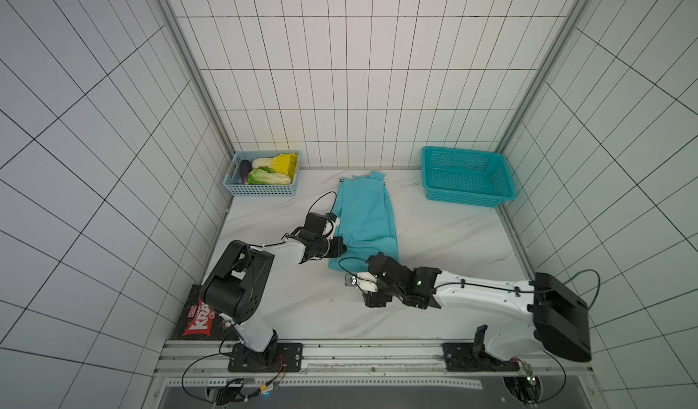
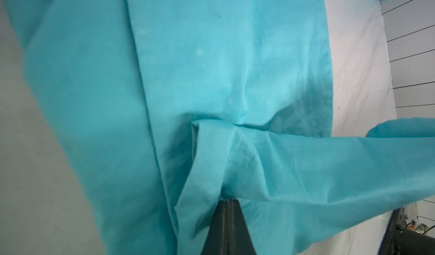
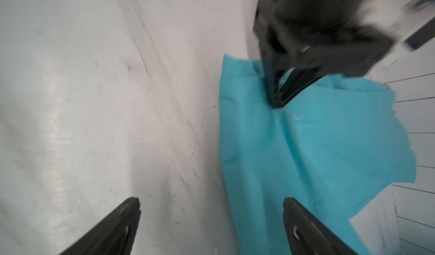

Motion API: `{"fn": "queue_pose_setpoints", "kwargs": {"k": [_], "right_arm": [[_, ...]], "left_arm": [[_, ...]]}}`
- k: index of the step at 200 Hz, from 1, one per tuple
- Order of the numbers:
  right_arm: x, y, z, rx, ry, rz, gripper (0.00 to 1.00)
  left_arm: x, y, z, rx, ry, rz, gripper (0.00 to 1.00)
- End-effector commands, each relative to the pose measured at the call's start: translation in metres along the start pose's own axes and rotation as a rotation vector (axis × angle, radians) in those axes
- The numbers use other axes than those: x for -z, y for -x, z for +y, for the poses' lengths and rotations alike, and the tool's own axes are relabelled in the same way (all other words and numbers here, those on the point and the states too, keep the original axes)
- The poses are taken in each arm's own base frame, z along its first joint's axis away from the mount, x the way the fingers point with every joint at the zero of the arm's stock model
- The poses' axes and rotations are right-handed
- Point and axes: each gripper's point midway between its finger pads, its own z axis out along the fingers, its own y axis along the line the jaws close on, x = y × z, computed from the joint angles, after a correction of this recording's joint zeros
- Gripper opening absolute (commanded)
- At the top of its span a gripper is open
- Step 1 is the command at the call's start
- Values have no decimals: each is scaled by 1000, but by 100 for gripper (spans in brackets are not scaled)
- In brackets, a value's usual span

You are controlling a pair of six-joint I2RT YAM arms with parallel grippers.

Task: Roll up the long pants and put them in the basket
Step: Roll the long pant at the center of the board.

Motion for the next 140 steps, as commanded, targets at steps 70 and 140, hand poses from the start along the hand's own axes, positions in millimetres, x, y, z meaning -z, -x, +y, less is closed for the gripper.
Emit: {"fn": "queue_pose_setpoints", "kwargs": {"k": [70,140], "right_arm": [[-67,-37,-38,139,-261,156,93],[-98,-70,-26,70,-112,246,39]], "left_arm": [[-3,-3,8,25,-38,10,0],[-3,-3,13,46,-53,20,0]]}}
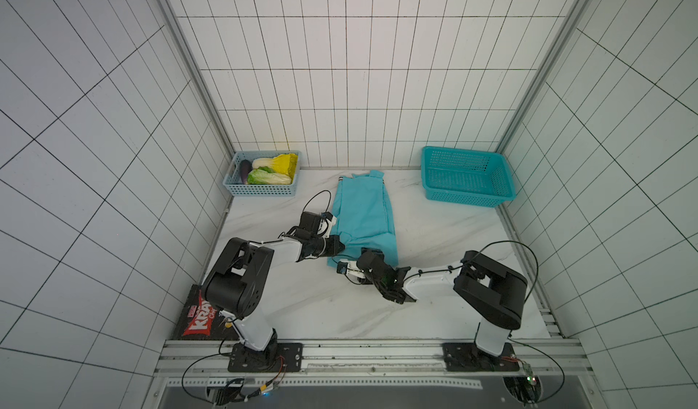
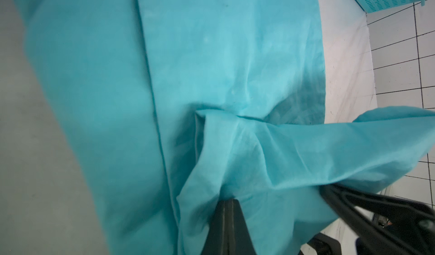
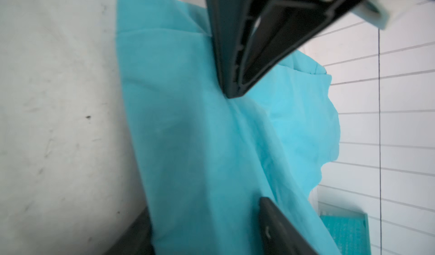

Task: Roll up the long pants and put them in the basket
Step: Roll the long pant at the center of the board.

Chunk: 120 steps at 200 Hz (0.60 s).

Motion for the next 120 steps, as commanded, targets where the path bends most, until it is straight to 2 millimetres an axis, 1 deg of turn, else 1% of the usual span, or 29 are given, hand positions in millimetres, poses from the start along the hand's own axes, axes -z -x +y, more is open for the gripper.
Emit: {"fn": "queue_pose_setpoints", "kwargs": {"k": [1,11,14,17,22,33,41,49,52,64,75,86,100,109,120], "right_arm": [[-15,-57,51,61,198,176,36],[-16,-60,50,43,221,193,13],[-15,-60,49,37,228,198,8],[-15,-60,48,29,236,199,6],[-12,-60,47,14,259,200,5],[-1,-54,48,-35,365,191,4],[9,-47,46,-83,450,187,0],[22,-42,45,-122,541,193,0],[26,-36,43,-140,566,184,0],[49,-29,44,-197,715,200,0],[66,-21,42,-256,818,209,0],[86,-18,47,-303,939,252,0],[109,-7,52,-377,1066,269,0],[123,2,51,-425,1140,274,0],[137,17,43,-487,1196,253,0]], "left_arm": [[-3,-7,6,15,-4,23,0],[-1,-5,6,18,-6,16,0],[0,-5,6,18,-6,16,0],[1,-5,6,19,-5,14,0],[3,-4,6,21,-5,9,0],[8,0,4,28,-14,-1,0],[12,4,2,31,-23,-11,0],[18,8,-1,33,-29,-25,0],[20,9,-2,32,-32,-28,0],[28,15,-7,31,-37,-43,0],[39,22,-13,28,-48,-61,0],[50,28,-19,30,-54,-88,0],[66,35,-25,32,-59,-118,0],[76,40,-27,34,-56,-139,0],[86,44,-33,21,-62,-165,0]]}}
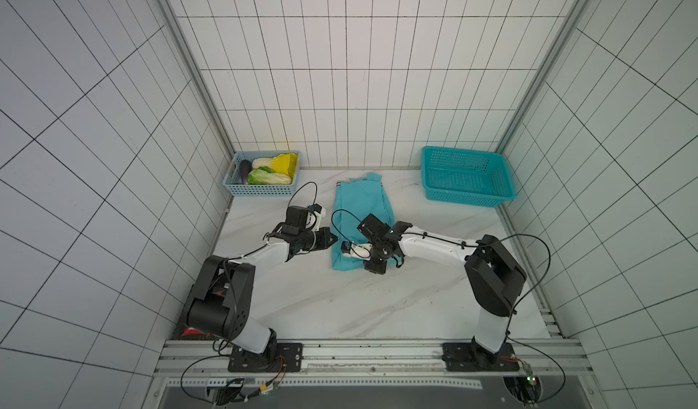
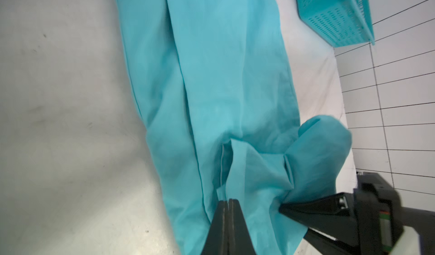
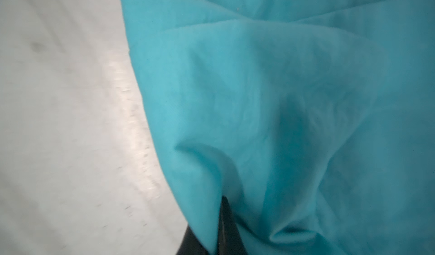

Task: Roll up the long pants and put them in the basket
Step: Roll the long pant at the center of the board.

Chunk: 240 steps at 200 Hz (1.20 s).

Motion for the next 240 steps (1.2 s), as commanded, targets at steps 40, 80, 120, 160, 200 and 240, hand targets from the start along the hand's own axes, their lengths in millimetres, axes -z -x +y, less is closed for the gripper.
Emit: {"fn": "queue_pose_setpoints", "kwargs": {"k": [40,80,120,160,200,240], "right_arm": [[99,34,42,-297,553,-58,0],[96,37,-35,-361,612,-31,0],[38,13,-62,-465,555,41,0],[11,20,-49,-499,531,-18,0],[-12,8,-52,-551,470,83,0],[-40,-10,-67,-552,390,131,1]], "left_arm": [[37,24,-27,-40,-23,-77,0],[32,22,-26,-44,-40,-52,0],[31,17,-23,-48,-34,-43,0],[35,21,-19,-33,-3,-61,0],[40,21,-33,-38,-60,-69,0],[50,-1,-92,-182,-171,-56,1]]}}
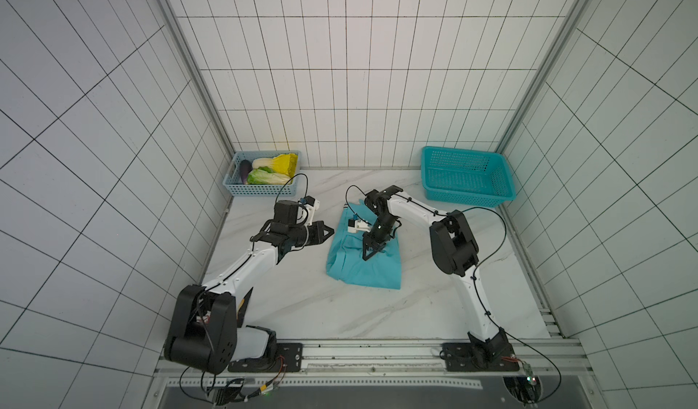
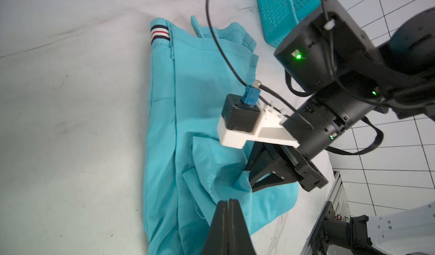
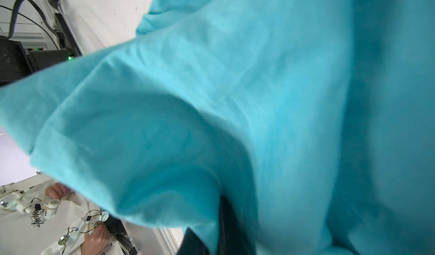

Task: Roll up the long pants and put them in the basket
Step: Roll the long pant at the center of the board.

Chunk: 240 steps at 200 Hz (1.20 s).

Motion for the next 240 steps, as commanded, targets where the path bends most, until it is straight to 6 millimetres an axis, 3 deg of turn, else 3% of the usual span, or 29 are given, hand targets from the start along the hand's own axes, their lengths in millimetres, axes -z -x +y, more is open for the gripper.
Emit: {"fn": "queue_pose_setpoints", "kwargs": {"k": [1,28,45,74,104,121,137,163,190,210,240], "right_arm": [[-19,-2,-31,-19,-90,21,2],[-16,8,-30,1,-91,-49,7],[-8,12,-29,-6,-99,-91,17],[3,17,-28,-13,-99,-128,22],[6,18,-32,-35,-70,-142,22],[7,17,-30,-31,-64,-143,22],[8,18,-25,-25,-45,-151,23],[9,18,-20,-10,-27,-166,25],[10,12,-18,-2,-32,-165,30],[15,10,-16,8,-53,-193,38],[36,9,-12,27,-143,-259,61]], "left_arm": [[8,-8,-44,-112,-88,-13,1],[-2,-37,-50,-121,-126,15,2],[-16,-55,-42,-122,-102,54,1],[-30,-62,-35,-115,-113,82,0],[-31,-66,-66,-175,-180,93,0],[-33,-72,-70,-194,-149,76,1],[-43,-73,-52,-176,-90,60,0],[-66,-66,-6,-154,43,68,0],[-67,-48,39,-35,124,66,0],[-71,-50,61,-31,186,103,0],[-87,-65,75,3,185,201,0]]}}
